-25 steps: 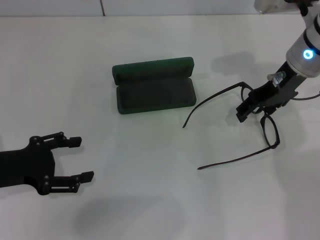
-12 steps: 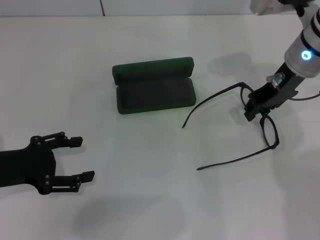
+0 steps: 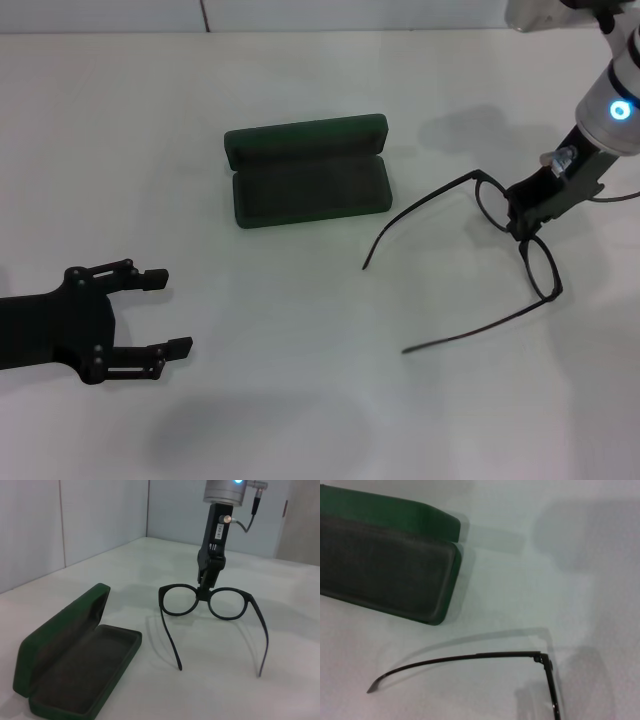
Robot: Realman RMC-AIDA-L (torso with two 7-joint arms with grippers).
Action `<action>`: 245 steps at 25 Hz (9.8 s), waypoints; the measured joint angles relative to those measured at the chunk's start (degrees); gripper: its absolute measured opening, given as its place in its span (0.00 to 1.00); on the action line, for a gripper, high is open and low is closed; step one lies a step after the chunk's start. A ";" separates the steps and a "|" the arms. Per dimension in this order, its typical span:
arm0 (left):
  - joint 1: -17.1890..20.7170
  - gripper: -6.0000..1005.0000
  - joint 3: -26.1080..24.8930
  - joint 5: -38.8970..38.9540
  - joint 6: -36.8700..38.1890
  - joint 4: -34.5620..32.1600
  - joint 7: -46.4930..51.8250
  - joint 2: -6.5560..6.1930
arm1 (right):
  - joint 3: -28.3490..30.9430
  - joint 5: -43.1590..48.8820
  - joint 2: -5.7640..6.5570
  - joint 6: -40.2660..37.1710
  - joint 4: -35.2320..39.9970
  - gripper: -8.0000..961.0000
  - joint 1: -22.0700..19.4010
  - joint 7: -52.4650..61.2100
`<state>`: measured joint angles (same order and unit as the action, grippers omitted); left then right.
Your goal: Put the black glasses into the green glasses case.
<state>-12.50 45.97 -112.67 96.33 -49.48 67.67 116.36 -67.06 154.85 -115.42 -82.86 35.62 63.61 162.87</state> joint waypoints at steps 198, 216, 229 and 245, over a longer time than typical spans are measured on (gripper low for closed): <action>-25.21 0.01 1.32 7.98 8.17 29.78 -2.52 3.52 | -0.33 -66.53 -0.76 -7.56 -3.84 0.13 -21.81 -86.72; -23.89 0.01 1.23 8.08 8.07 29.54 -2.72 3.35 | -0.63 -67.48 -0.70 -4.71 -3.87 0.13 -22.01 -87.51; -13.96 0.01 1.08 7.55 3.41 25.23 -2.40 1.57 | -12.72 -62.84 -0.44 18.40 2.54 0.14 -17.37 -92.27; -10.12 0.01 1.30 6.73 0.89 25.12 -2.89 0.42 | -35.59 -56.85 -0.77 41.21 3.66 0.14 -9.97 -88.49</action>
<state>-22.62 47.26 -105.94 97.22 -24.36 64.79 116.78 -102.65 97.99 -116.19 -41.66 39.28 53.63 74.38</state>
